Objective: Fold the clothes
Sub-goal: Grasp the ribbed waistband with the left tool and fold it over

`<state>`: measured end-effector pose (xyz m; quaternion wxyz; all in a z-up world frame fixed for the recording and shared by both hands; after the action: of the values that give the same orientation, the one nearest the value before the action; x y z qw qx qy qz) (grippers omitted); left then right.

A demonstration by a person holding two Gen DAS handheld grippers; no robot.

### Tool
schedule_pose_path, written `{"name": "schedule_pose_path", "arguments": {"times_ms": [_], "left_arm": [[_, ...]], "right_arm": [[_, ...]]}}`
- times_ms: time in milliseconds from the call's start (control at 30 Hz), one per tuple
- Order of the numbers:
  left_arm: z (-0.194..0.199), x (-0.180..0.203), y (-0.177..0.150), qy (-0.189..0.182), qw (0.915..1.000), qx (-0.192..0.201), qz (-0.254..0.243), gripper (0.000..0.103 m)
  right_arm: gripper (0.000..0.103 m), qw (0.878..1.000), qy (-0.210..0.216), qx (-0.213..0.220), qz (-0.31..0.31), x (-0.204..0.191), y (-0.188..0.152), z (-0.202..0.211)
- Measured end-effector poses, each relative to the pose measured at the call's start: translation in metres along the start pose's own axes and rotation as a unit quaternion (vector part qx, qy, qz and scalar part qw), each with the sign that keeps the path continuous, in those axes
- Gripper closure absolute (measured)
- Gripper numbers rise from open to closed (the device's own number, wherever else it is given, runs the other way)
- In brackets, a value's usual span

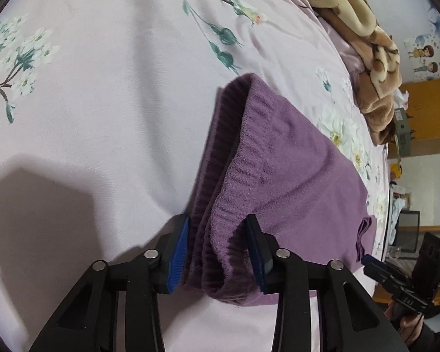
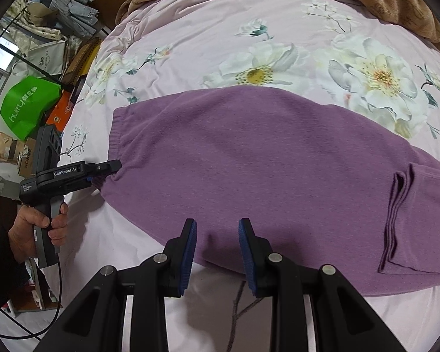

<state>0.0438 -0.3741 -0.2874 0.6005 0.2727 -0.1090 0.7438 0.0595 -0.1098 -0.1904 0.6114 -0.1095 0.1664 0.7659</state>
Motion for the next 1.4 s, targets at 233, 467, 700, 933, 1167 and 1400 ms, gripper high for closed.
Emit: {"name": "schedule_pose_path", "arguments": {"times_ms": [233,467,700,933,1167,1400], "left_arm": [[-0.013,0.004,0.015,-0.031,0.9989,0.020,0.030,0.053],[-0.012,0.001,0.014,-0.076,0.9958,0.007,0.051,0.068],[-0.005,0.008,0.016,-0.086,0.9952,0.009,0.046,0.084],[0.034,0.043,0.027,-0.093,0.9944,0.046,0.016,0.086],[0.065,0.112,0.046,-0.110,0.9903,0.072,-0.043,0.086],[0.062,0.195,0.049,-0.114,0.9841,0.066,-0.119,0.086]], "right_arm": [[0.073,1.000,-0.003,0.002,0.002,0.001,-0.002,-0.001],[0.073,1.000,0.002,-0.001,-0.007,0.001,-0.007,-0.003],[0.073,1.000,0.003,0.001,-0.004,0.001,-0.004,-0.003],[0.073,1.000,0.004,0.006,-0.011,0.004,0.000,0.005],[0.073,1.000,0.011,0.019,-0.018,0.017,0.001,0.026],[0.073,0.999,0.012,0.036,-0.037,0.053,-0.005,0.052]]}}
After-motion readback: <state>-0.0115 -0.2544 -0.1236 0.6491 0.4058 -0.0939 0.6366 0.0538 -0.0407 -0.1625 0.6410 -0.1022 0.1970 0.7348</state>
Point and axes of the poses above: each gripper's, at about its wrist camera, not at the fingertips, and z roughly against the way its jaws point, x to its right, y to its top, the point moved 10 cm from there along -z, roughly the way its jaws point, and after that the axes turned 10 degrees about -z, right-handed, at the moved point
